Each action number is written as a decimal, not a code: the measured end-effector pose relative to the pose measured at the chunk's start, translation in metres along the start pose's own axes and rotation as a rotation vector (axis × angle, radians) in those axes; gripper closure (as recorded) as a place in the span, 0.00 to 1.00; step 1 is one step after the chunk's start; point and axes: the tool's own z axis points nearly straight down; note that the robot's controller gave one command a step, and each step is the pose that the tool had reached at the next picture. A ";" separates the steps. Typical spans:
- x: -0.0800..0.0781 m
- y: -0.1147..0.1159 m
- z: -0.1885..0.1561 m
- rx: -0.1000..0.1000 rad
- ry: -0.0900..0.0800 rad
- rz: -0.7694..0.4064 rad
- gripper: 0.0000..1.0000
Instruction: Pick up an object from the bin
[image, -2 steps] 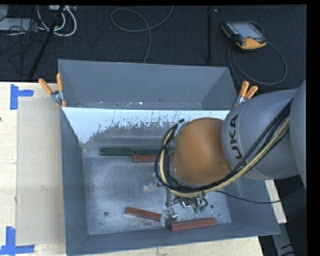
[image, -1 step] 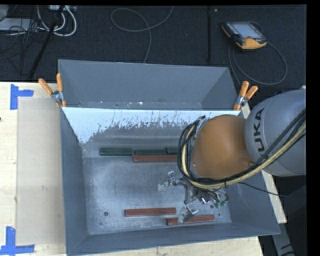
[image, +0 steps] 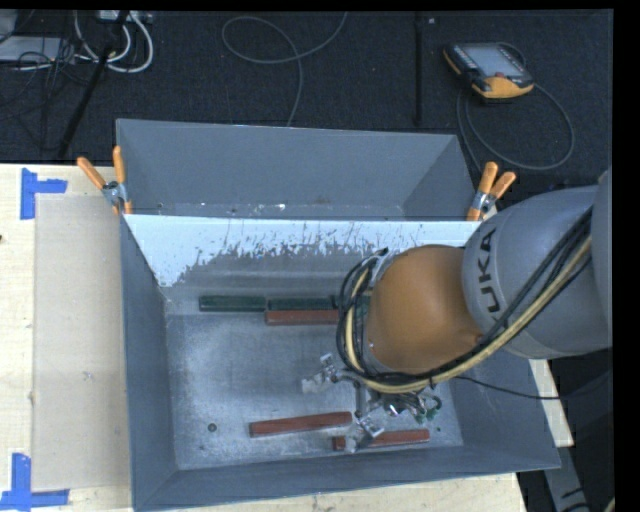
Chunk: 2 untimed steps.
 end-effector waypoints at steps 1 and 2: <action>-0.015 0.001 0.037 -0.007 0.002 0.044 1.00; -0.015 0.001 0.037 -0.007 0.002 0.043 1.00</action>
Offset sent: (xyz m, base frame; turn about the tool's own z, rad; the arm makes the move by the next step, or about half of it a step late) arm 0.0000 0.0000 0.0000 0.0000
